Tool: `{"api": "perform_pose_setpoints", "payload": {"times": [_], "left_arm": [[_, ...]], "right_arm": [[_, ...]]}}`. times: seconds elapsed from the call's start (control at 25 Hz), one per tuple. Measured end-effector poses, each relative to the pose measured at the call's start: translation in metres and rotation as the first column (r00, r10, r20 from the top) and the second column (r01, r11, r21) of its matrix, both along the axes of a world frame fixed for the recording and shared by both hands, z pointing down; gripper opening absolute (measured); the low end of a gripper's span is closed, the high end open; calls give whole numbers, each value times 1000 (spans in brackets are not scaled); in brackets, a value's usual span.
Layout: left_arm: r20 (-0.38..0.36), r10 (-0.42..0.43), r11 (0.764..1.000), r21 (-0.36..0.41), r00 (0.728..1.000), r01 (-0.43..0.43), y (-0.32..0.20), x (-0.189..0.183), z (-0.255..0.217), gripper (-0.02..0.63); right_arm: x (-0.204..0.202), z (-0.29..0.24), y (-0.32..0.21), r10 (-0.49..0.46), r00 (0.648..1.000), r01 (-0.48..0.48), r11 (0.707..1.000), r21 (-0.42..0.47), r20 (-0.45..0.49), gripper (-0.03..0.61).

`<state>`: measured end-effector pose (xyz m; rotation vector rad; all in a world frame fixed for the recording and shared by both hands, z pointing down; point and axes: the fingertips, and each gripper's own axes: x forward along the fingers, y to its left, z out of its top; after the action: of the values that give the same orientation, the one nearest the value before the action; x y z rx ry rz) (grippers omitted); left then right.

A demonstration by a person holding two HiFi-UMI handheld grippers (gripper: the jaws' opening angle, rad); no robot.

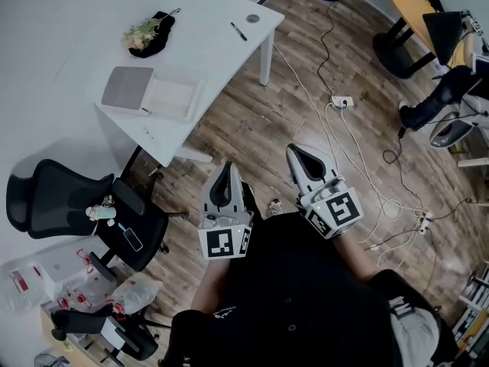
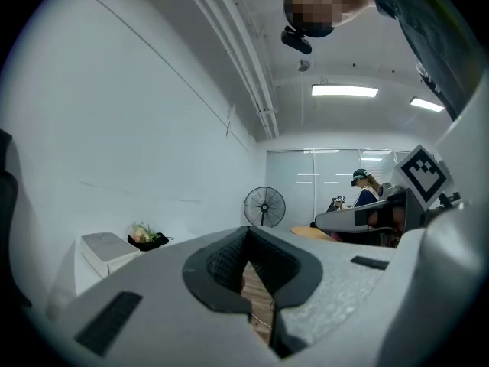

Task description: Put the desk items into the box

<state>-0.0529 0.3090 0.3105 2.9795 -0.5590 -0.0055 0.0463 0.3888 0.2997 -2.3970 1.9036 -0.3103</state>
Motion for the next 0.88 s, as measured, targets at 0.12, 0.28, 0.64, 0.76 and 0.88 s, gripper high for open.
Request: {"api": "perform_pose_setpoints", "payload": {"times": [0.12,0.28,0.64,0.76,0.88], "left_arm": [[-13,7,1000,6,1000,-7,-30,13,-5,8],[-29,11,1000,-5,1000,-11,-75,27,-7,8],[-30,25,1000,-13,999,-25,-171,49,-9,8],[-37,30,1000,-9,999,-30,-198,53,-9,8],[-48,26,1000,7,998,-26,-224,52,-11,8]], "right_arm": [[10,-4,-30,-1,1000,1,1000,-4,-14,-2],[19,-10,-76,-5,1000,5,1000,-1,-23,-2],[27,-21,-178,-51,998,52,999,16,-40,-2],[28,-20,-208,-67,997,68,998,20,-45,-2],[28,-20,-238,-80,996,82,996,32,-48,-2]]}}
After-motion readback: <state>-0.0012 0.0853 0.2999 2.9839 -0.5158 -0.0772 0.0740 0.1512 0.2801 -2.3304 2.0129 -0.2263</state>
